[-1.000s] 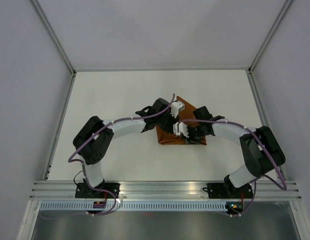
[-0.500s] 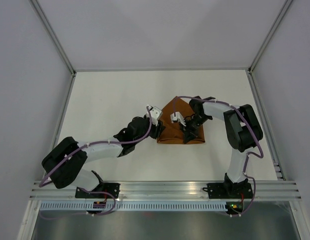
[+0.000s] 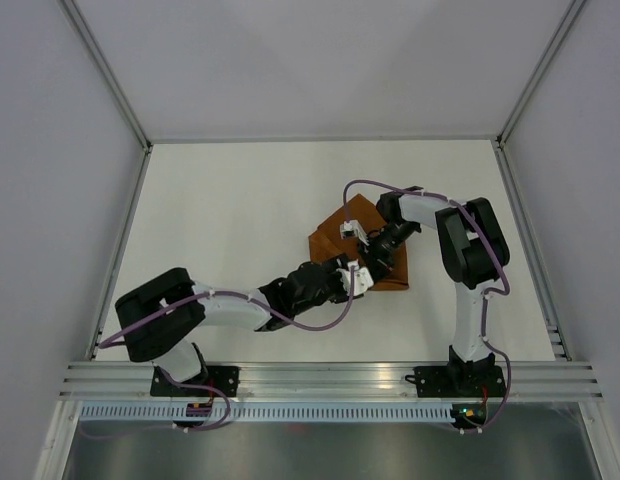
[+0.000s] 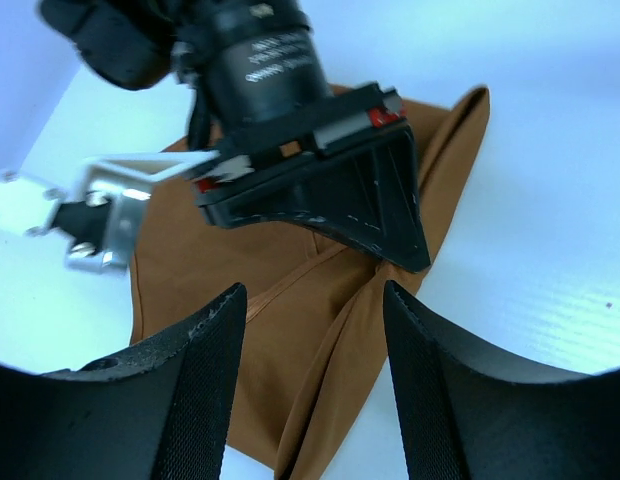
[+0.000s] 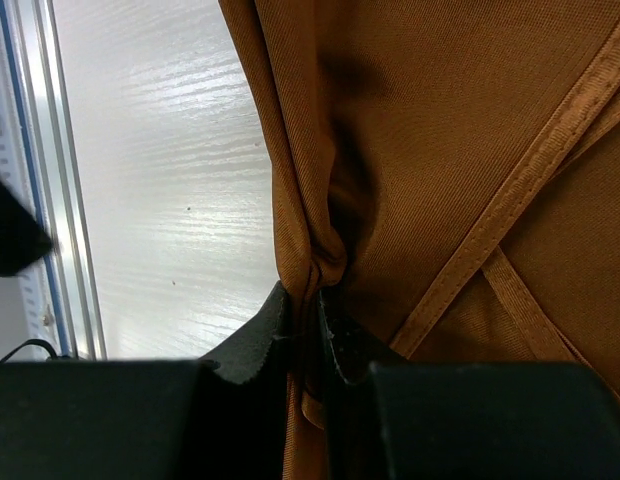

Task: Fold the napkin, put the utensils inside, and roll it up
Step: Roll the napkin at the center of the board.

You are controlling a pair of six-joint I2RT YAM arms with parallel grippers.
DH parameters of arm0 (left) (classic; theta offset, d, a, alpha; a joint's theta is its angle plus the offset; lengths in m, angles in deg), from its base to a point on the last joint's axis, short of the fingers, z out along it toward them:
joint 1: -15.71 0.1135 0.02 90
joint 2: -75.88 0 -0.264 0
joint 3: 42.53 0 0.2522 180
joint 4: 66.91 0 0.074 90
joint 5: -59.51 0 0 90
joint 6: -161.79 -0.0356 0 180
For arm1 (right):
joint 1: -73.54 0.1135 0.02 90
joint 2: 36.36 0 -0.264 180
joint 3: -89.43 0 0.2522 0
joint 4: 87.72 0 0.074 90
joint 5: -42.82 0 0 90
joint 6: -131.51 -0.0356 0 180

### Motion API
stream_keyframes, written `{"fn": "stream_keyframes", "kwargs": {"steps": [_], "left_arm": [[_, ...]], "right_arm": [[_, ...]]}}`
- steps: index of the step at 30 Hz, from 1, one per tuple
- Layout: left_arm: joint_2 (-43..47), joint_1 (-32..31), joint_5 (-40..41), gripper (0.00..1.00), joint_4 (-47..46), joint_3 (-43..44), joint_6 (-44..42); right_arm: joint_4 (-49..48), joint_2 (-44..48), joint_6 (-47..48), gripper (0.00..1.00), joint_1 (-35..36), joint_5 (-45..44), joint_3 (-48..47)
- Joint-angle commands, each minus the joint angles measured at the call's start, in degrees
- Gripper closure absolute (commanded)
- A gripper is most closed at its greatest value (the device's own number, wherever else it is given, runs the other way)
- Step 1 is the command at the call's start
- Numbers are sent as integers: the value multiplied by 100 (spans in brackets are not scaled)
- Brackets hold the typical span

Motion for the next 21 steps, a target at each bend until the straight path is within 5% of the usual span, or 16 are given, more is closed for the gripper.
{"fn": "stream_keyframes", "kwargs": {"steps": [1, 21], "left_arm": [[-454, -159, 24, 37, -88, 400, -1017], [-1658, -265, -564, 37, 817, 1059, -1782]], "right_arm": [[-361, -453, 107, 100, 24, -414, 26], [-186, -805, 151, 100, -222, -370, -150]]}}
